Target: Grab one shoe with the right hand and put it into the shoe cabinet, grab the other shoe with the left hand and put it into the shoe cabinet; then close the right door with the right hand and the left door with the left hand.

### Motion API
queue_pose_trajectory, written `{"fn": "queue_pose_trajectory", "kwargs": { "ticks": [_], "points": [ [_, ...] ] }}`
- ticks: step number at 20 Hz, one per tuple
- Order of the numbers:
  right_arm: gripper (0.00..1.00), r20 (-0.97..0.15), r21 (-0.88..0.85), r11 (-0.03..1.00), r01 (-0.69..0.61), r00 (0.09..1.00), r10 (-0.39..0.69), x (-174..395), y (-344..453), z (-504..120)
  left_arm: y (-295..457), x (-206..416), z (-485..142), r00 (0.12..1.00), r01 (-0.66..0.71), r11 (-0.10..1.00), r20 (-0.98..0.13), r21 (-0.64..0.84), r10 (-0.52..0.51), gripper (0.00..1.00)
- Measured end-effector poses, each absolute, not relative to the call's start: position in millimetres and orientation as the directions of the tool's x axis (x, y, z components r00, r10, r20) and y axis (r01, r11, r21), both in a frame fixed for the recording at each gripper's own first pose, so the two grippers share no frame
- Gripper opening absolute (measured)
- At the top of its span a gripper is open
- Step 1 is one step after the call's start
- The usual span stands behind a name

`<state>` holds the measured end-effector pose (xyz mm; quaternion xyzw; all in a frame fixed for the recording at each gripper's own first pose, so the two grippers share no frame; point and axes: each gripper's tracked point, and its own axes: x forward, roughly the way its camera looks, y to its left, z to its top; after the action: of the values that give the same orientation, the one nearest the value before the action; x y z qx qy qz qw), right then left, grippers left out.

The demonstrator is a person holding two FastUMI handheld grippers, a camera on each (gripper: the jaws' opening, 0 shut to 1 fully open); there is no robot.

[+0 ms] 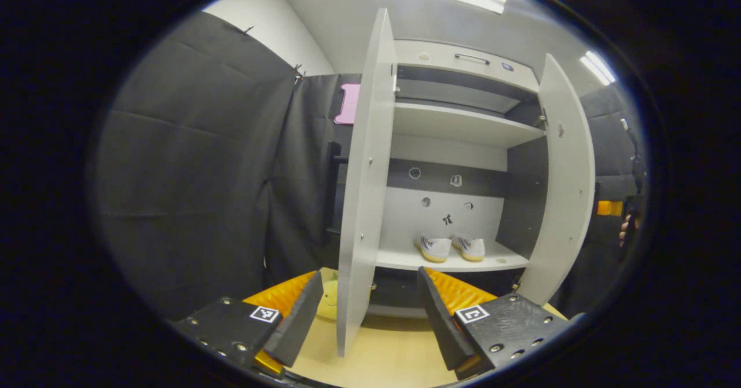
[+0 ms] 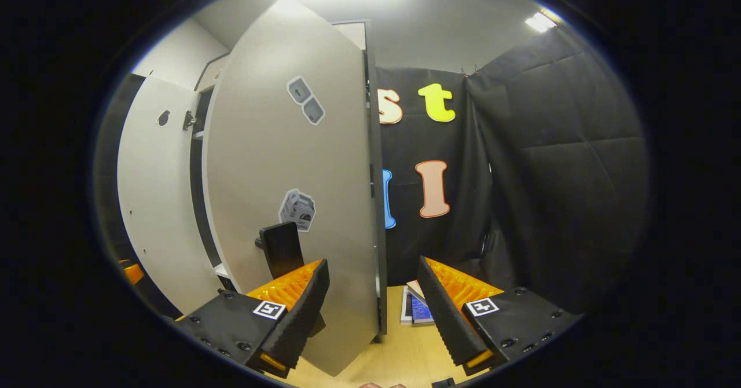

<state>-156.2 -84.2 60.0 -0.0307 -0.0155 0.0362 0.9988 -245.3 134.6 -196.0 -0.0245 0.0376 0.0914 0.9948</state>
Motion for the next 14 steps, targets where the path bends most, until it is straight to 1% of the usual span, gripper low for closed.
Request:
{"fn": "queue_pose_trajectory", "kwargs": {
  "ticks": [1, 2, 3, 4, 5, 6, 7, 8, 10, 11, 13, 14],
  "points": [
    [0.97, 0.037, -0.079, 0.995, -0.069, 0.997, 0.072, -155.0, -78.8, 60.8, 141.3, -249.2, -193.5, 0.980, -0.186, 0.982, -0.072, -0.035, 0.184, 0.90],
    [0.97, 0.044, -0.088, 0.994, -0.068, 0.996, 0.073, -153.0, -72.2, 61.3, 146.3, -252.7, -193.7, 0.980, -0.187, 0.982, -0.068, -0.030, 0.184, 0.90],
    [0.97, 0.050, -0.092, 0.993, -0.073, 0.996, 0.078, -151.4, -64.3, 61.5, 151.5, -255.8, -193.2, 0.980, -0.189, 0.982, -0.063, -0.029, 0.187, 0.93],
    [0.97, 0.058, -0.087, 0.993, -0.083, 0.994, 0.089, -148.6, -54.6, 61.2, 156.2, -260.0, -193.6, 0.980, -0.192, 0.981, -0.059, -0.027, 0.190, 0.90],
    [0.97, 0.062, -0.076, 0.993, -0.095, 0.993, 0.100, -145.9, -44.8, 60.3, 161.8, -263.5, -195.7, 0.978, -0.200, 0.980, -0.060, -0.022, 0.198, 0.93],
    [0.97, 0.056, -0.065, 0.992, -0.104, 0.993, 0.108, -141.7, -35.7, 56.8, 168.3, -267.2, -199.5, 0.975, -0.211, 0.977, -0.065, -0.014, 0.210, 0.90],
    [0.97, 0.038, -0.055, 0.993, -0.108, 0.993, 0.110, -138.1, -27.3, 51.4, 174.9, -269.8, -202.7, 0.972, -0.224, 0.975, -0.075, -0.008, 0.222, 0.90],
    [0.97, 0.024, -0.047, 0.993, -0.111, 0.993, 0.113, -134.4, -19.2, 47.1, 179.6, -271.2, -205.0, 0.970, -0.230, 0.973, -0.084, -0.007, 0.228, 0.97],
    [0.97, 0.015, -0.033, 0.993, -0.112, 0.994, 0.112, -128.4, -8.2, 47.8, 188.3, -274.9, -201.0, 0.970, -0.230, 0.973, -0.079, -0.014, 0.228, 0.91],
    [0.97, 0.018, -0.028, 0.994, -0.102, 0.995, 0.103, -127.5, -7.6, 50.0, 195.3, -277.1, -199.1, 0.969, -0.237, 0.971, -0.074, -0.014, 0.235, 0.90],
    [0.97, 0.024, -0.013, 0.995, -0.094, 0.995, 0.095, -129.6, -7.5, 50.2, 210.0, -278.2, -198.4, 0.966, -0.249, 0.968, -0.067, -0.009, 0.248, 0.93],
    [0.97, 0.022, 0.004, 0.995, -0.098, 0.995, 0.098, -131.4, -7.9, 48.7, 216.5, -279.3, -198.6, 0.965, -0.256, 0.967, -0.064, -0.010, 0.255, 0.93]
  ]
}}
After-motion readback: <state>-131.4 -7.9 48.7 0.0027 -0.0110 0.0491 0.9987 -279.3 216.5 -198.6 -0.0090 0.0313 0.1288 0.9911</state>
